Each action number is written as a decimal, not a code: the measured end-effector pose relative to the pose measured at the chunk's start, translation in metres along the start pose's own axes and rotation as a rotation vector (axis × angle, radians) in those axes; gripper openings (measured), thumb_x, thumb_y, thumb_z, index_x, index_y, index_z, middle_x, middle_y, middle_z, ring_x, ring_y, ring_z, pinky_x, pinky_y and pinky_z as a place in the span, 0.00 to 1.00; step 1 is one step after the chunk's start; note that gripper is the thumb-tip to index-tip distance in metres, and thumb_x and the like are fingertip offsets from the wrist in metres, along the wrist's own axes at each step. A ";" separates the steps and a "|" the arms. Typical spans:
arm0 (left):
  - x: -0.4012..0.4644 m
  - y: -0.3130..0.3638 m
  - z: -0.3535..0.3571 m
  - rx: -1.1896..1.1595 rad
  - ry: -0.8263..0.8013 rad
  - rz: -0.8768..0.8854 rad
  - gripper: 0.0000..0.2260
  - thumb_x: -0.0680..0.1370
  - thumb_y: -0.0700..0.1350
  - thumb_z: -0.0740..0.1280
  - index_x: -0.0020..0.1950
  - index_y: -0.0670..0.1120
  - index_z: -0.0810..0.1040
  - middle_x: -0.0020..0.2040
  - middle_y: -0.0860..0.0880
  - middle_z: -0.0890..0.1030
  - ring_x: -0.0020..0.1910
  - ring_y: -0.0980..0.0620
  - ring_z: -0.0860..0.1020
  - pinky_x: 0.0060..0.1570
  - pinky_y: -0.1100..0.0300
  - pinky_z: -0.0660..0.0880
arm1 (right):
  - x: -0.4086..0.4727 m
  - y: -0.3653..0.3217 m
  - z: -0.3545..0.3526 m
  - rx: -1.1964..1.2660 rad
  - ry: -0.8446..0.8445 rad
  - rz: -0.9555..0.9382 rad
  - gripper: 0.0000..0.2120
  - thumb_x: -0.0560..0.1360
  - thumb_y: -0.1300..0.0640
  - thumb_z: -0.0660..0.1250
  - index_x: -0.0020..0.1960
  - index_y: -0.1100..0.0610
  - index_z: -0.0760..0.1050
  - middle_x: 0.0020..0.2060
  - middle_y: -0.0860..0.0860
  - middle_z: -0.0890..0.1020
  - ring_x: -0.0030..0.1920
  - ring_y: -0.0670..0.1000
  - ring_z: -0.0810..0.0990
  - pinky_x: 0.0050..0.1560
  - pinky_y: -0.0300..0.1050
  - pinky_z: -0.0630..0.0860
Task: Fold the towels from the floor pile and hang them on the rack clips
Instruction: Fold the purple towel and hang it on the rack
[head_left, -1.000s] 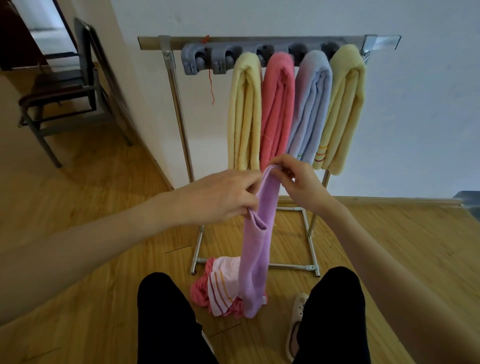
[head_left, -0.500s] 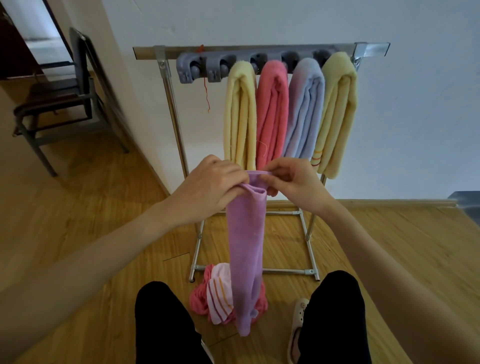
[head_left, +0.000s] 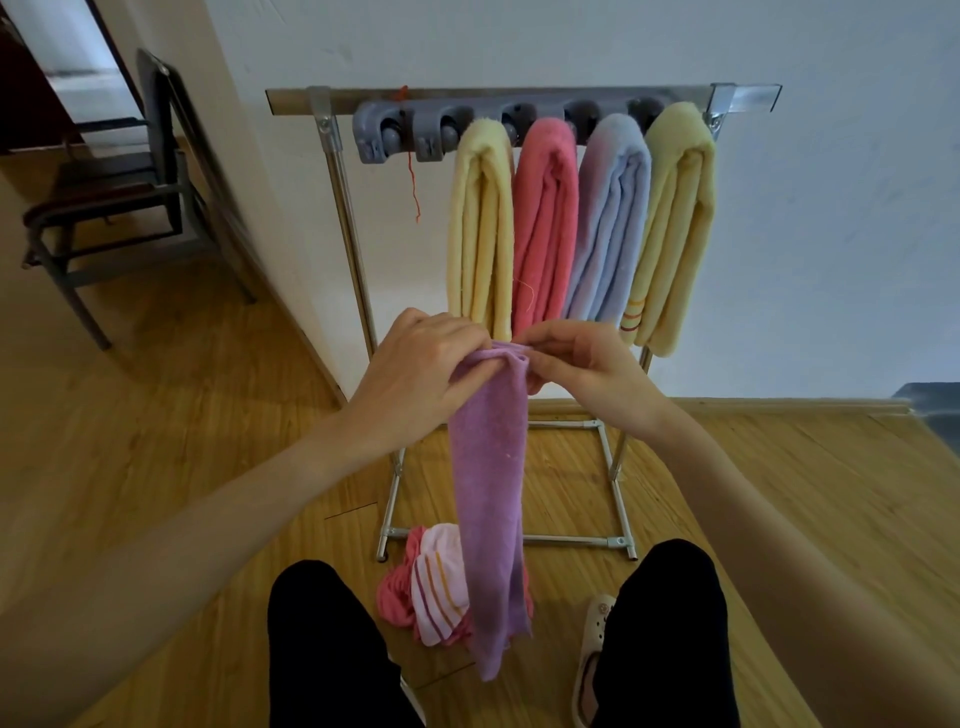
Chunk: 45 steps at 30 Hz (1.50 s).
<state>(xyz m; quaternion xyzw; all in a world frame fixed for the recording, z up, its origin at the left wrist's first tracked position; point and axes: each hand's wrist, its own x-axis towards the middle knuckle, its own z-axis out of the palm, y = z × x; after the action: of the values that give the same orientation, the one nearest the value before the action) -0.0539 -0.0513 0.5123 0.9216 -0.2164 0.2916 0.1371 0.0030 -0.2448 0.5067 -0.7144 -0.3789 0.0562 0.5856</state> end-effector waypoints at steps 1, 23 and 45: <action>0.000 0.001 0.000 -0.003 0.004 -0.012 0.15 0.78 0.56 0.60 0.47 0.47 0.79 0.40 0.53 0.80 0.39 0.60 0.70 0.48 0.63 0.63 | -0.001 -0.001 0.000 0.012 -0.003 0.003 0.09 0.76 0.68 0.64 0.55 0.66 0.78 0.43 0.63 0.82 0.41 0.57 0.81 0.46 0.48 0.80; -0.006 -0.018 -0.008 -0.082 0.168 -0.083 0.26 0.72 0.52 0.73 0.65 0.43 0.72 0.60 0.46 0.75 0.58 0.53 0.72 0.59 0.62 0.69 | 0.026 0.005 0.019 -0.060 0.265 -0.028 0.09 0.75 0.71 0.63 0.54 0.64 0.76 0.41 0.49 0.80 0.40 0.39 0.77 0.39 0.34 0.74; -0.103 -0.070 0.139 -0.973 -0.432 -1.035 0.11 0.74 0.46 0.72 0.53 0.43 0.82 0.50 0.46 0.83 0.51 0.47 0.80 0.48 0.56 0.77 | 0.005 0.072 -0.020 0.372 1.011 0.434 0.14 0.72 0.69 0.59 0.57 0.70 0.71 0.48 0.61 0.79 0.47 0.55 0.81 0.40 0.44 0.82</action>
<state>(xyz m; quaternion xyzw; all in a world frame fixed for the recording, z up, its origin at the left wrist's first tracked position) -0.0303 -0.0105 0.3317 0.7777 0.1186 -0.1267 0.6042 0.0516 -0.2595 0.4517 -0.5988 0.1193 -0.1076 0.7847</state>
